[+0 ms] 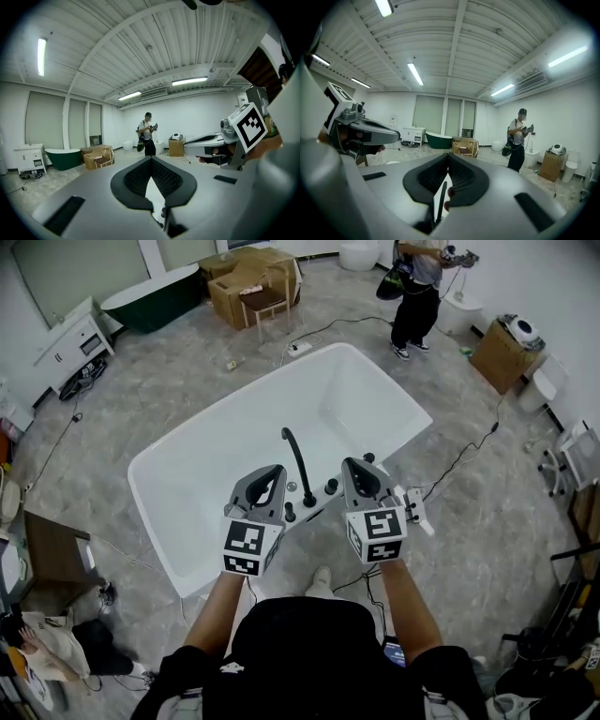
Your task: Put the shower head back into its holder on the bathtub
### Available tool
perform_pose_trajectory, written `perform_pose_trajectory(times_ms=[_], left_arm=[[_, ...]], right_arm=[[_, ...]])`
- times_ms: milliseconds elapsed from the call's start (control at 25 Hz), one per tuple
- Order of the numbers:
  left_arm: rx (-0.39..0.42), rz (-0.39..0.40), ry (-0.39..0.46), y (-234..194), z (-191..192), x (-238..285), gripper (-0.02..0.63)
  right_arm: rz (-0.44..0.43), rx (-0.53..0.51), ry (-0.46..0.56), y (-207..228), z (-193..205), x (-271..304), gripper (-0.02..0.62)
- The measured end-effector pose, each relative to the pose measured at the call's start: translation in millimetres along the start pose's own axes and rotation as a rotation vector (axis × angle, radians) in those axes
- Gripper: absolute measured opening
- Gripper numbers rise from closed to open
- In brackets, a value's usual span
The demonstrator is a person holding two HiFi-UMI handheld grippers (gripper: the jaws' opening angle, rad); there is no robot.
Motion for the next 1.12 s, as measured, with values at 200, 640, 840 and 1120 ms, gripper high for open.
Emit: perform_pose_trajectory(times_ms=[200,640,840,1120], left_arm=[[-0.018,0.021,0.051,2,-21,-8,0.014],[-0.004,-0.01,0.093,-2,-37,-11,0.014],[0.003,-0.018,0.096,-5,-38,-13,0.014],[0.01,-0.028,0.099,-6,-38,-12,0.014]], right_arm=[[0.02,-0.005,0.036,-1,-18,-7,0.021],[0.029,-0.028,0.052,0,-25,-11,0.021],[0.023,-0.031,0.055,-3,-27,-8,0.021],[0.018,-0.028,0.053,-4,-25,-6,0.021]])
Point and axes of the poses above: the fingertips, and each gripper's own axes: x forward along the fingers, y to its right, z out of its underside, the point moved 4 cm from there along -x, backward along the fingers, and after that the axes turned 2 degrees about y, right-handed, at the moved point
